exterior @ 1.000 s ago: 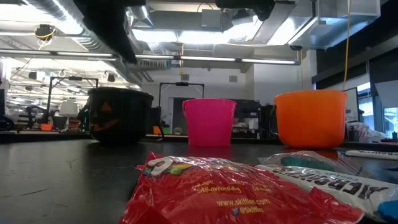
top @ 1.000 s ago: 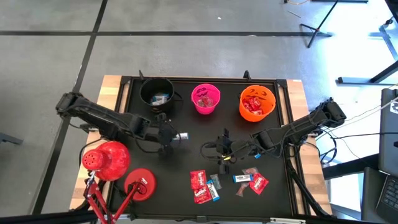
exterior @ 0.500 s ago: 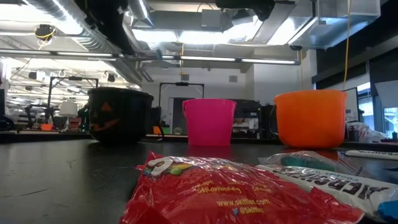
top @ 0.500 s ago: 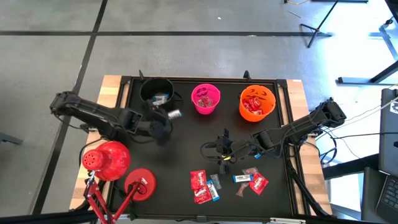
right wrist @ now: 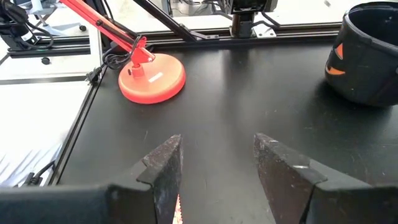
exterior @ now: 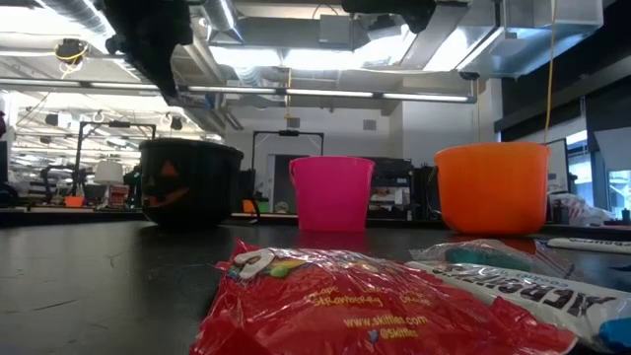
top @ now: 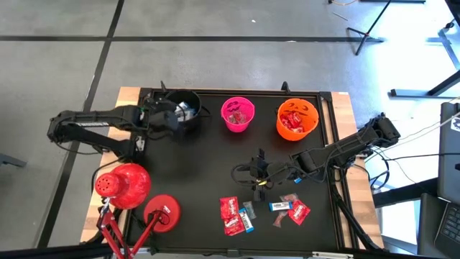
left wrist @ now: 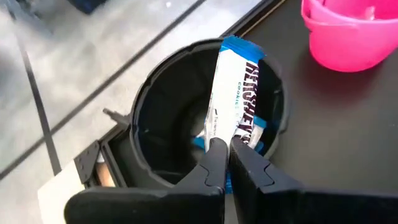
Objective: Organize candy in baskets
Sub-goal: Put the white chocolate bar into the black bucket
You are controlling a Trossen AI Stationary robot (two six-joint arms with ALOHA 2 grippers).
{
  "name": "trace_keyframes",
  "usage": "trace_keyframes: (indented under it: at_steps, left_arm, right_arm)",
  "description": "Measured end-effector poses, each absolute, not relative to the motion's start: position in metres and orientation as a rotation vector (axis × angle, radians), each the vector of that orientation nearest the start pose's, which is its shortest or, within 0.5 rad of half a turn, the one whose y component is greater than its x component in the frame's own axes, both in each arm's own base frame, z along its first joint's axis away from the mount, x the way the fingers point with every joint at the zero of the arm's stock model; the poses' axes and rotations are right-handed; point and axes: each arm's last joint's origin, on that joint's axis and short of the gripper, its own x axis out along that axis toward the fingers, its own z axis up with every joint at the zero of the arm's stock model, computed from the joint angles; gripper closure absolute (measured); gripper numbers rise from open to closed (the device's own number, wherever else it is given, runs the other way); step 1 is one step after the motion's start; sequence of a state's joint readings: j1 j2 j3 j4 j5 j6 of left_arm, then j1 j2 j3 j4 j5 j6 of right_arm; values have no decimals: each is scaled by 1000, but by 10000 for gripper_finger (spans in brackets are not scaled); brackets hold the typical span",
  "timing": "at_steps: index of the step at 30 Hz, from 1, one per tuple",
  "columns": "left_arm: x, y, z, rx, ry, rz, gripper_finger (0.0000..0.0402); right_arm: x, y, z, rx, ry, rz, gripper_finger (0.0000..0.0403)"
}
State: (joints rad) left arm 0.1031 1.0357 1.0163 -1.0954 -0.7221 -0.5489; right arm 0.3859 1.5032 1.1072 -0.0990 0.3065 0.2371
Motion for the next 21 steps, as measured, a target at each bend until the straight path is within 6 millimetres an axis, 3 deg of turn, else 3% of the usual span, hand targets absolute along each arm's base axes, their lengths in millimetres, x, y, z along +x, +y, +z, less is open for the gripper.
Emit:
trace_keyframes:
  at_steps: [10,21]
  left_arm:
    - [163,53,306,-173,854,1068,393]
    - [162,54,306,-162,850,1090,283]
  right_arm:
    - [314,118,282,64,472,22,210]
    - [314,118,282,62,478,22,210]
